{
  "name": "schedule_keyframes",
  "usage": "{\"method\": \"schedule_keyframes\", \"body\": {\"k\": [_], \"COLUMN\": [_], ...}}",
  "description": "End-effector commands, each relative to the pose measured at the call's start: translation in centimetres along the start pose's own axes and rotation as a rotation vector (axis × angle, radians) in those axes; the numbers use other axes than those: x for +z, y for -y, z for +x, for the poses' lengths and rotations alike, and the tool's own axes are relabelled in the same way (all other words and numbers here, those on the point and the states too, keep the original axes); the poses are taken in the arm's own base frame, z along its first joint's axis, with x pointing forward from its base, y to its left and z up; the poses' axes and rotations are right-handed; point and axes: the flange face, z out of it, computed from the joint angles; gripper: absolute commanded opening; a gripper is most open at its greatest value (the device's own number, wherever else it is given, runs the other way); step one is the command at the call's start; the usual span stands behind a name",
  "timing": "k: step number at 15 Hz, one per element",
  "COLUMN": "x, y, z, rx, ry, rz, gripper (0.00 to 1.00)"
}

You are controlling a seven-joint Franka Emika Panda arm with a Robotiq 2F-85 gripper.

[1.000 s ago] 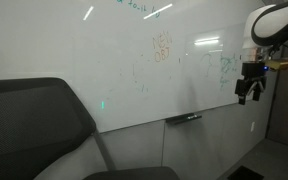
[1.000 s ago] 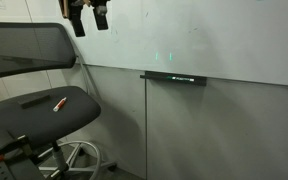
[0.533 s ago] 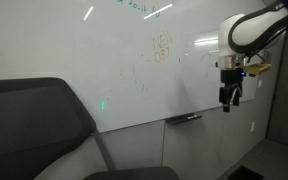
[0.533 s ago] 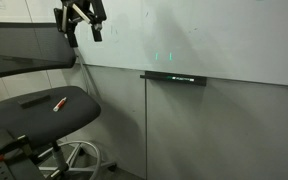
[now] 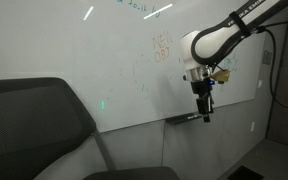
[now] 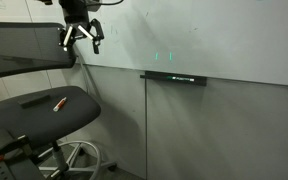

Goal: Use the red marker to write on the whiteboard.

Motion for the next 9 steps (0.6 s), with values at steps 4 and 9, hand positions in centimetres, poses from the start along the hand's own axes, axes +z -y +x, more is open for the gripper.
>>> {"method": "schedule_keyframes", "body": {"k": [4,9], "x": [1.7,4.2], "y": [5.2,10.5], "z": [7.2,12.2], "rx": [-0.292,-0.454], "ry": [0.143,0.261], "rz": [-0.010,-0.057], "gripper": [1.00,1.00]}}
